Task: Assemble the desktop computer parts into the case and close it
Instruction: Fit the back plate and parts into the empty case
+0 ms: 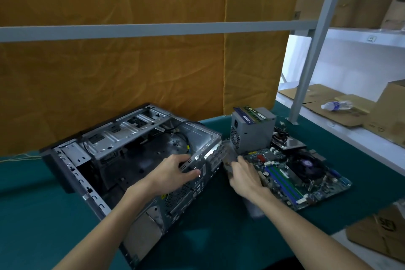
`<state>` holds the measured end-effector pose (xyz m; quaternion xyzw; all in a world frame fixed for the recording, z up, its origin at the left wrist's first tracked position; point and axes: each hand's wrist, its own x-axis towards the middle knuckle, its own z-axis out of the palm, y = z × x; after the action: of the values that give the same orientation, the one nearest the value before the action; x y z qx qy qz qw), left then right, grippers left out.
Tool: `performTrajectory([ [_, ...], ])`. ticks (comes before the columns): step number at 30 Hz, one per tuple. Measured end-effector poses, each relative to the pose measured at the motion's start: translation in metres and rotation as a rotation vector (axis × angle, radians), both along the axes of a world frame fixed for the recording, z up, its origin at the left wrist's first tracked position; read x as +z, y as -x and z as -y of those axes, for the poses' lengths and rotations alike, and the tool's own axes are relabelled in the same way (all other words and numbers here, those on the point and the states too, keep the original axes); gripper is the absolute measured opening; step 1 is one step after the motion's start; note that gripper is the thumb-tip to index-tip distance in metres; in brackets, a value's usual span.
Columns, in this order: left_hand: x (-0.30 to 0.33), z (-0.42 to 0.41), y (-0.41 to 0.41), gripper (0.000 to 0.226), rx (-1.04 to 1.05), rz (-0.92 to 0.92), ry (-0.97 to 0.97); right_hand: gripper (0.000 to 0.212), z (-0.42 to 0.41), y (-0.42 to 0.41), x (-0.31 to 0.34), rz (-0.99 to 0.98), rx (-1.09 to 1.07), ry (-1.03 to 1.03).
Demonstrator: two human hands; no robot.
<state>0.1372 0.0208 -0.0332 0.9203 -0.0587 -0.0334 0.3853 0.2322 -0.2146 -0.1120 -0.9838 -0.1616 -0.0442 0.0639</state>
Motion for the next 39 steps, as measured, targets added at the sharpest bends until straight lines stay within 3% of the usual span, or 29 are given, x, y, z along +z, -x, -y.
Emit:
performTrajectory([
  [5,-0.002,-0.001,0.002,0.024,0.023,-0.006,0.021,0.013,-0.008,-0.018,-0.006,-0.113,-0.047,-0.006],
  [11,-0.003,-0.003,0.001,0.027,0.036,-0.013,-0.001,0.012,-0.005,-0.023,-0.008,-0.136,-0.071,-0.095],
  [13,-0.001,-0.002,0.003,0.046,0.053,-0.027,-0.014,0.010,-0.004,-0.023,-0.003,-0.145,-0.060,-0.090],
  [16,0.003,-0.001,0.006,0.037,0.049,-0.033,0.013,0.006,-0.001,-0.019,0.004,-0.114,-0.037,-0.126],
  [18,0.004,-0.001,0.008,0.041,0.070,-0.016,0.023,0.004,-0.002,-0.007,0.007,-0.045,-0.013,-0.289],
  [20,0.006,0.001,0.012,0.042,0.124,0.049,-0.021,0.007,-0.011,0.019,0.004,-0.052,0.018,-0.583],
  [23,0.013,0.006,0.025,0.030,0.183,0.317,-0.009,0.013,-0.032,0.064,-0.013,-0.281,0.160,-0.943],
  [26,0.024,0.009,0.048,0.014,0.215,0.536,0.032,0.012,-0.049,0.092,-0.025,-0.464,0.211,-1.097],
  [29,0.021,0.022,0.083,0.016,0.234,0.626,0.140,0.010,-0.061,0.102,-0.027,-0.526,0.197,-1.188],
  [33,-0.030,0.046,0.129,0.016,0.250,0.416,0.172,0.010,-0.068,0.113,-0.029,-0.551,0.165,-1.259],
  [36,-0.077,0.044,0.138,0.013,0.540,0.223,0.232,0.013,-0.063,0.120,-0.036,-0.579,0.137,-1.258],
  [39,-0.097,0.038,0.129,0.024,0.768,0.218,0.314,0.010,-0.064,0.124,-0.039,-0.603,0.142,-1.259],
])
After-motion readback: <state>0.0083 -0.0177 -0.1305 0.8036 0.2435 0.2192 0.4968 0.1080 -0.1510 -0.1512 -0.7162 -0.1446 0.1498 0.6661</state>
